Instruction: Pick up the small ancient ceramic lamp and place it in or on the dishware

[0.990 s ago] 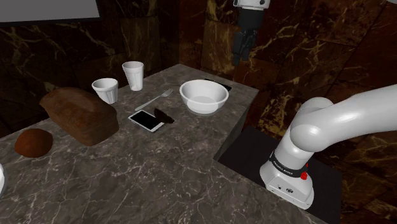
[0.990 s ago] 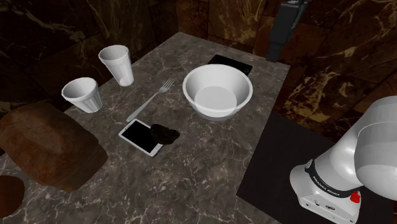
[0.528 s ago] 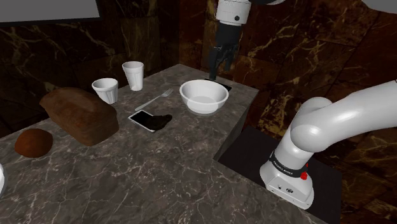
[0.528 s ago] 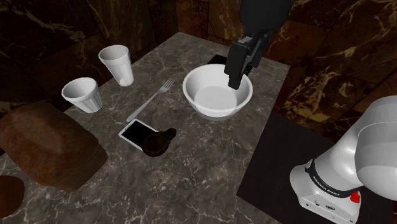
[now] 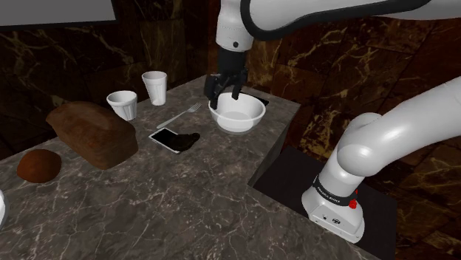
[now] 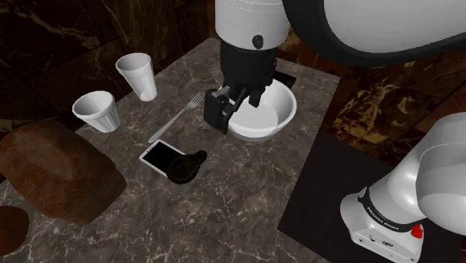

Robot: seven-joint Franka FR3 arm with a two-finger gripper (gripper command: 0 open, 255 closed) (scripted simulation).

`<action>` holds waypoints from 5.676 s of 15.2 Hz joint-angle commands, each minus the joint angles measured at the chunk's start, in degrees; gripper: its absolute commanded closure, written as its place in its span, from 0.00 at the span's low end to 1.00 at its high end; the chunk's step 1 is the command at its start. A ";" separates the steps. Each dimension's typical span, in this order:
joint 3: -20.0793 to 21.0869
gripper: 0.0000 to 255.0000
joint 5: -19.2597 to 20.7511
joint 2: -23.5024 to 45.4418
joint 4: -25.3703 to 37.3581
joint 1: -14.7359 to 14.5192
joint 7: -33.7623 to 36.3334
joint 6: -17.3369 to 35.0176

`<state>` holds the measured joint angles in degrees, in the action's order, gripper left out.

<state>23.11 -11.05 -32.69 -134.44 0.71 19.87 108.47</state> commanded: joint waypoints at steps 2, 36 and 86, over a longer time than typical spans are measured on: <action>4.51 0.00 0.94 4.84 1.70 1.02 5.58 4.90; 5.32 0.00 -4.16 22.05 3.12 -0.66 -11.15 23.33; 1.17 1.00 -10.65 22.90 14.89 -2.61 -25.59 10.87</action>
<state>24.36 -21.73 -9.47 -120.07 -1.92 -5.90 120.18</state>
